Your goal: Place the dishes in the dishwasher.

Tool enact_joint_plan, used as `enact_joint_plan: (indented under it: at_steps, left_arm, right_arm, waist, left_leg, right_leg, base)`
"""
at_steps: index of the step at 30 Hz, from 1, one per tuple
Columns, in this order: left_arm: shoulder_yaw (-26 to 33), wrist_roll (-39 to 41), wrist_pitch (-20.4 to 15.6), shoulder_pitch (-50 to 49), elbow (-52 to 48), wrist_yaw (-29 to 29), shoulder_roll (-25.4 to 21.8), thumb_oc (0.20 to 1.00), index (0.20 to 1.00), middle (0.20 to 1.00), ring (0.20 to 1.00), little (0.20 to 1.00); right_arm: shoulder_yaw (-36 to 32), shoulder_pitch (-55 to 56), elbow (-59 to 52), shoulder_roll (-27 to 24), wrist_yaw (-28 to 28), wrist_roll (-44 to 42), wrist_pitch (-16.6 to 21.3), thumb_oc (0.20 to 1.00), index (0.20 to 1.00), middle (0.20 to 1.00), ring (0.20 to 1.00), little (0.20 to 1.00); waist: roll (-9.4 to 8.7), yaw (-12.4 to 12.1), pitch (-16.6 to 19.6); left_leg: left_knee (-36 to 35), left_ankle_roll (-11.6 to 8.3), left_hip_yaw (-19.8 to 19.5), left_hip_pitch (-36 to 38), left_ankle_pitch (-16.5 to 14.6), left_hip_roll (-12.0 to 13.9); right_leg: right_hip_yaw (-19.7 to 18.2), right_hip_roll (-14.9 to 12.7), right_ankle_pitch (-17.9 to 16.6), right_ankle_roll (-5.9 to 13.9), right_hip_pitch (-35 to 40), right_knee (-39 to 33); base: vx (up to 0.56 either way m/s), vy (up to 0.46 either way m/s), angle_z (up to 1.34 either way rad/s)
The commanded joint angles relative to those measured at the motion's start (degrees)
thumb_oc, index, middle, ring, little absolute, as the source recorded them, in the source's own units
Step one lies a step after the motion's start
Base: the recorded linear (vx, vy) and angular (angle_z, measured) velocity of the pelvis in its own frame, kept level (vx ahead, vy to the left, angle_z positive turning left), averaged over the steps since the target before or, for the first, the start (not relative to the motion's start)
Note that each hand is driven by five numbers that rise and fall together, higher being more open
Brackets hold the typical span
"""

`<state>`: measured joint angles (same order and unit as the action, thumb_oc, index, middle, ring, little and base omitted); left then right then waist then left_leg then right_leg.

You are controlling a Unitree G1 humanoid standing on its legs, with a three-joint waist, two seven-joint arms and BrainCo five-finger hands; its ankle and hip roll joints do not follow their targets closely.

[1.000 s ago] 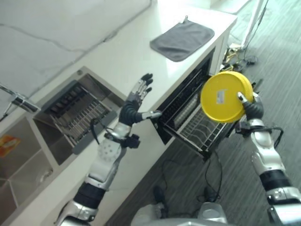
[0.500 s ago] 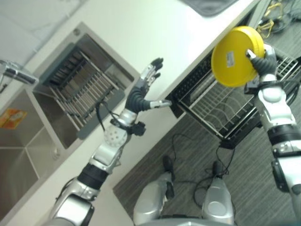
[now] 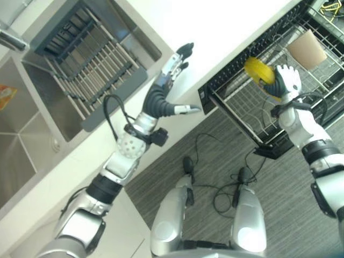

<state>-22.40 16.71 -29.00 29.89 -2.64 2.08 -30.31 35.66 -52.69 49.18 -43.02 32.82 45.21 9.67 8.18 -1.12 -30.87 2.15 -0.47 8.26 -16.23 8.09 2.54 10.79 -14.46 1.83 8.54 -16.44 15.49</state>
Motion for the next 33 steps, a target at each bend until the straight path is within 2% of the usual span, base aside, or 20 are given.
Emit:
enact_joint_plan:
  at_steps: [1,2,3,4,7,12,13,14,17,23,24,25,26,31,33]
  left_arm:
    - [1.7,1.2,-4.1,1.8,0.5,-1.1,-3.2,1.000,1.000,1.000,1.000,1.000]
    - [1.5,1.5,-4.5,2.1,0.8,-1.3,-3.7,1.000,1.000,1.000,1.000,1.000]
    - [1.2,1.4,-5.2,2.4,1.0,-0.9,-4.5,1.000,1.000,1.000,1.000,1.000]
    - [1.2,1.2,-5.3,2.1,0.8,-0.8,-4.6,1.000,1.000,1.000,1.000,1.000]
    - [1.0,1.9,-5.9,2.4,1.2,-0.6,-5.5,1.000,1.000,1.000,1.000,1.000]
    - [1.0,3.0,-6.5,2.9,1.8,-1.5,-6.0,1.000,1.000,1.000,1.000,1.000]
    - [1.1,3.0,-6.7,3.0,2.0,-1.6,-6.1,1.000,1.000,1.000,1.000,1.000]
    - [1.1,2.9,-6.9,3.2,1.9,-2.0,-6.3,1.000,1.000,1.000,1.000,1.000]
    - [1.4,3.0,-7.4,3.5,2.4,-2.3,-6.3,1.000,1.000,1.000,1.000,1.000]
    - [1.4,3.0,-7.3,3.9,2.4,-1.8,-6.2,1.000,1.000,1.000,1.000,1.000]
    - [1.3,2.9,-7.4,3.9,2.2,-1.3,-6.1,1.000,1.000,1.000,1.000,1.000]
    - [1.2,2.9,-7.4,3.8,2.2,-1.0,-6.0,1.000,1.000,1.000,1.000,1.000]
    - [0.8,2.1,-7.3,3.5,1.7,0.2,-5.3,1.000,1.000,1.000,1.000,1.000]
    - [0.5,1.1,-7.4,3.1,0.9,2.3,-4.8,1.000,1.000,1.000,1.000,1.000]
    - [0.7,0.8,-7.1,2.8,0.3,2.9,-4.6,1.000,1.000,1.000,1.000,1.000]
  right_arm:
    - [2.8,-8.6,-1.5,-3.1,15.1,12.9,-0.7,0.200,0.200,0.200,0.200,0.200]
    - [3.8,-9.7,-0.4,-3.5,16.4,14.9,-1.3,0.200,0.200,0.200,0.200,0.200]
    - [6.7,-11.4,0.2,-5.0,23.2,19.8,-4.5,0.200,0.200,0.200,0.200,0.200]
    - [7.0,-10.9,-0.3,-5.6,25.7,21.2,-5.8,0.200,0.200,0.200,0.200,0.200]
    - [7.9,-12.2,1.3,-6.1,29.7,27.5,-5.3,0.200,0.200,0.200,0.200,0.200]
    - [9.2,-13.5,3.6,-6.1,33.8,32.9,-4.3,0.200,0.200,0.200,0.200,0.200]
    - [9.3,-13.5,4.0,-6.0,35.3,34.4,-4.0,0.200,0.200,0.200,0.200,0.200]
    - [8.8,-13.3,4.8,-5.8,39.5,35.8,-4.7,0.200,0.200,0.200,0.200,0.200]
    - [7.3,-13.3,6.7,-5.5,43.6,36.3,-3.6,0.200,0.200,0.200,0.200,0.200]
    - [6.2,-12.7,8.0,-5.4,44.5,30.9,-5.0,0.200,0.200,0.200,0.200,0.200]
    - [5.1,-12.8,8.4,-5.6,43.2,22.6,-7.3,0.200,0.200,0.200,0.200,0.200]
    - [4.6,-12.7,8.5,-5.6,42.4,20.0,-7.9,0.200,0.200,0.200,0.200,0.200]
    - [3.1,-12.2,8.7,-5.6,38.9,13.1,-10.8,0.200,0.200,0.200,0.200,0.200]
    - [0.2,-11.2,10.2,-5.2,39.2,-0.9,-14.0,0.200,0.200,0.200,0.200,0.200]
    - [-1.7,-10.3,10.5,-5.0,39.9,-2.8,-13.9,0.200,0.200,0.200,0.200,0.200]
  waist:
    - [-2.91,-2.0,1.7]
    - [-2.99,-2.3,1.7]
    - [-3.23,-2.8,1.4]
    - [-3.27,-2.7,1.4]
    - [-3.13,-3.1,1.1]
    - [-3.02,-3.7,1.1]
    - [-2.95,-3.8,1.1]
    - [-2.90,-4.0,1.1]
    - [-2.54,-4.2,1.1]
    - [-1.99,-3.9,1.1]
    - [-1.63,-3.7,1.1]
    - [-1.44,-3.6,1.1]
    - [-0.82,-3.2,1.1]
    - [0.38,-2.6,1.1]
    - [0.85,-2.4,1.1]
  left_leg:
    - [7.4,-3.32,-1.7,-1.0,-8.9,0.8]
    - [7.5,-3.30,-1.9,-1.2,-8.9,0.7]
    - [7.4,-3.52,-2.2,-1.9,-8.5,0.8]
    - [7.4,-3.50,-2.3,-1.9,-8.5,0.8]
    - [7.4,-3.38,-2.7,-2.5,-8.4,0.5]
    - [7.4,-3.35,-2.8,-3.3,-8.3,0.3]
    - [7.4,-3.33,-2.8,-3.6,-8.2,0.3]
    - [7.3,-3.19,-2.6,-4.4,-7.9,0.2]
    - [7.0,-3.26,-2.9,-5.2,-7.8,-0.1]
    - [6.7,-3.35,-2.8,-6.6,-7.4,-0.2]
    - [6.6,-3.33,-2.7,-7.3,-7.1,-0.4]
    - [6.6,-3.39,-2.7,-7.2,-7.3,-0.4]
    - [6.5,-3.39,-2.4,-7.4,-7.3,-0.6]
    - [6.2,-3.37,-1.5,-7.7,-7.3,-0.7]
    - [5.9,-3.41,-1.2,-7.7,-7.3,-0.7]
  right_leg:
    - [2.4,-0.4,-2.5,1.75,-3.9,-1.8]
    - [2.5,-0.4,-2.4,1.81,-4.0,-1.8]
    - [2.7,-0.3,-2.6,2.09,-4.4,-1.9]
    - [2.7,-0.3,-2.6,2.16,-4.5,-2.0]
    - [2.6,-0.1,-2.4,2.09,-5.0,-1.9]
    - [2.9,-0.4,-2.5,2.03,-5.7,-1.7]
    - [3.0,-0.5,-2.5,2.07,-6.0,-1.6]
    - [3.2,-0.7,-2.6,2.16,-6.8,-1.4]
    - [3.1,-0.6,-2.5,2.06,-7.8,-1.2]
    - [2.8,-0.6,-2.5,1.90,-9.4,-1.0]
    - [2.8,-0.6,-2.8,1.85,-10.1,-1.1]
    - [2.8,-0.7,-2.5,1.87,-10.1,-0.9]
    - [2.5,-0.8,-2.4,1.82,-10.6,-0.8]
    - [2.3,-1.2,-2.4,1.81,-11.3,-0.9]
    - [2.3,-1.3,-2.3,1.78,-11.5,-0.9]
  base:
    - [-0.05,-0.105,0.08]
    - [-0.08,-0.095,0.20]
    - [-0.06,-0.049,0.22]
    - [-0.05,-0.025,0.19]
    - [-0.01,0.000,0.02]
    - [0.00,-0.002,0.01]
    - [-0.02,-0.044,0.04]
    - [-0.01,-0.062,0.02]
    - [-0.01,-0.027,0.04]
    - [-0.01,0.004,0.00]
    - [-0.03,0.041,-0.05]
    - [-0.04,0.109,-0.07]
    - [-0.01,0.103,-0.09]
    - [-0.02,0.073,-0.03]
    - [-0.01,0.065,-0.03]
